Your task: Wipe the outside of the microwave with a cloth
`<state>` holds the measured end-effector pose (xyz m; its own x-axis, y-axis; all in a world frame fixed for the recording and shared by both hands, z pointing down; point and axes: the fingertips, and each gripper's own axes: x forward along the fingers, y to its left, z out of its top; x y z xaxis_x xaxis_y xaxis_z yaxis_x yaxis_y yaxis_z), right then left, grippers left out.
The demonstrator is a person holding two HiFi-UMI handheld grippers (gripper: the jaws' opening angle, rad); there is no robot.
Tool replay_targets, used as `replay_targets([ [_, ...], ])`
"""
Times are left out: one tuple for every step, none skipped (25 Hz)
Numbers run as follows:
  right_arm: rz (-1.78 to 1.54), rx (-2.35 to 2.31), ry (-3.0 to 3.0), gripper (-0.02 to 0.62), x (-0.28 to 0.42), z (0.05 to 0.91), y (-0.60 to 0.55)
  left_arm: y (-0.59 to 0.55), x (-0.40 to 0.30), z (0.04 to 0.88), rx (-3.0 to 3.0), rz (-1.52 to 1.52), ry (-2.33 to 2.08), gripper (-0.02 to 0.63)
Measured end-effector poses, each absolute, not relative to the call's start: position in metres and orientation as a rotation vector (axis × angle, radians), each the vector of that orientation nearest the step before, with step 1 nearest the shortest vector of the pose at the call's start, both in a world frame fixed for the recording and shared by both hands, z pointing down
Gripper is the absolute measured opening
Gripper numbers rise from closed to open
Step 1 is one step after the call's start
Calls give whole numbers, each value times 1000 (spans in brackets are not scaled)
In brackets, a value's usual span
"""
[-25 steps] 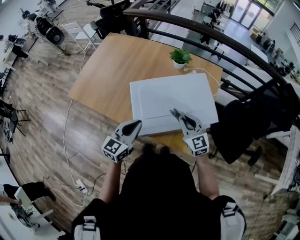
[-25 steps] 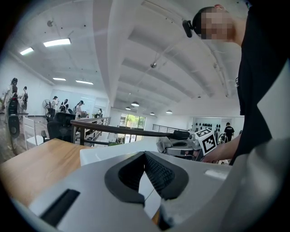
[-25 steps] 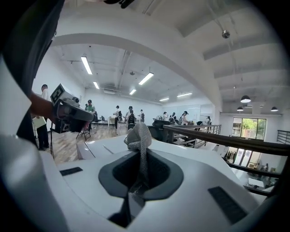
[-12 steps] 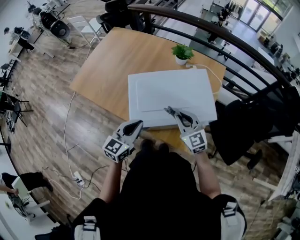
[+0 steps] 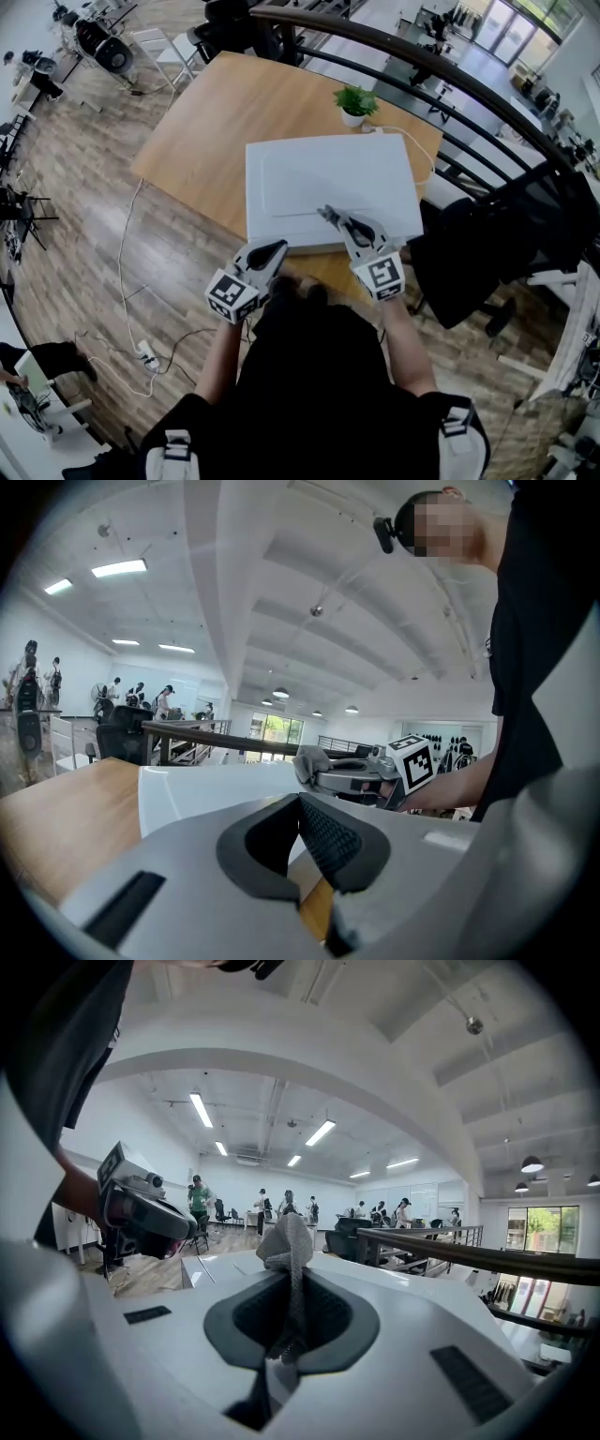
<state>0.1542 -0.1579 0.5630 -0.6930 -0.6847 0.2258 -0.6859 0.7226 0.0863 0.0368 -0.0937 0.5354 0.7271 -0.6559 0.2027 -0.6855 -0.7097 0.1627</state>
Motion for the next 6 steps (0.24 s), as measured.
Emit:
replay_targets([
  [1,1084,-2683,14,154,563,-157,-92,39,538,2714,191,-1058,2],
  [-7,1080,-2682,14,154,563,-157,-91,40,539,2718,193,-1053,2],
  [-12,1076,-2682,14,153,563,-156,-90,41,540,2714,196,-1050,2],
  [-15,1072,-2686,14,152,562,-156,-89,42,541,2706,198,-1049,2],
  [-14,1070,-2692,14,151,561,-155,-88,44,543,2696,198,-1047,2],
  [-11,1068,-2698,14,151,561,-154,-87,45,544,2686,197,-1046,2],
])
